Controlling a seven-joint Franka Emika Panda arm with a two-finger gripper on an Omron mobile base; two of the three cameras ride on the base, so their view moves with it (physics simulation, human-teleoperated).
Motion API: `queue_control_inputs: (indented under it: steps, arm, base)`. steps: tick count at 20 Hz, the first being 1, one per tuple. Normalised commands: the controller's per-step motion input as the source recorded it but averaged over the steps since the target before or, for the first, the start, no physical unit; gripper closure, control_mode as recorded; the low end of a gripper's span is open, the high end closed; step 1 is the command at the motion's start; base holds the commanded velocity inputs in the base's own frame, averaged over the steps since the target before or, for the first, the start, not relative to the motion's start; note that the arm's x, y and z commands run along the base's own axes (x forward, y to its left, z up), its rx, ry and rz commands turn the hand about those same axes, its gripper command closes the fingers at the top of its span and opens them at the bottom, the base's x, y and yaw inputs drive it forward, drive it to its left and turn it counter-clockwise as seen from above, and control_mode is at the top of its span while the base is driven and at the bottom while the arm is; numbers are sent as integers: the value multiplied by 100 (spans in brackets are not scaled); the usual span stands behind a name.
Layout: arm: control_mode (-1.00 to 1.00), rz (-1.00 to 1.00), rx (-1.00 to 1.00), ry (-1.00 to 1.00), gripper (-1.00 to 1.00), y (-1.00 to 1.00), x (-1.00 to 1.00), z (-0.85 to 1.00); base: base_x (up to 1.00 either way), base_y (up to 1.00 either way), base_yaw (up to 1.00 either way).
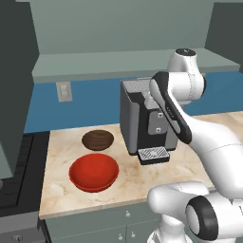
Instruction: Pick up the bowls on the counter and stack them on top of one another in the open cabinet. Place the smaller bowl on top of the larger bowl.
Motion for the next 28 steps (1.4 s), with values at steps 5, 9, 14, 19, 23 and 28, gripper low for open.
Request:
queue_control_inputs:
  steps: [5, 9, 14, 19, 23, 28]
  arm:
    - [-100, 0, 0, -2, -100, 8, -11, 0]
    - [-100, -2, -1, -2, -100, 32, -25, 0]
    - [-100, -13, 1, -3, -100, 21, -31, -4]
    - [-100, -19, 3, -1, -100, 6, -27, -8]
    - [-100, -16, 10, -2, -100, 7, -33, -11]
    - [-100, -15, 9, -3, -100, 10, -37, -18]
  base:
    - [0, 0, 0]
    - [0, 0, 0]
    - [0, 0, 0]
    - [0, 0, 0]
    - [0, 0, 0]
    - [0, 0, 0]
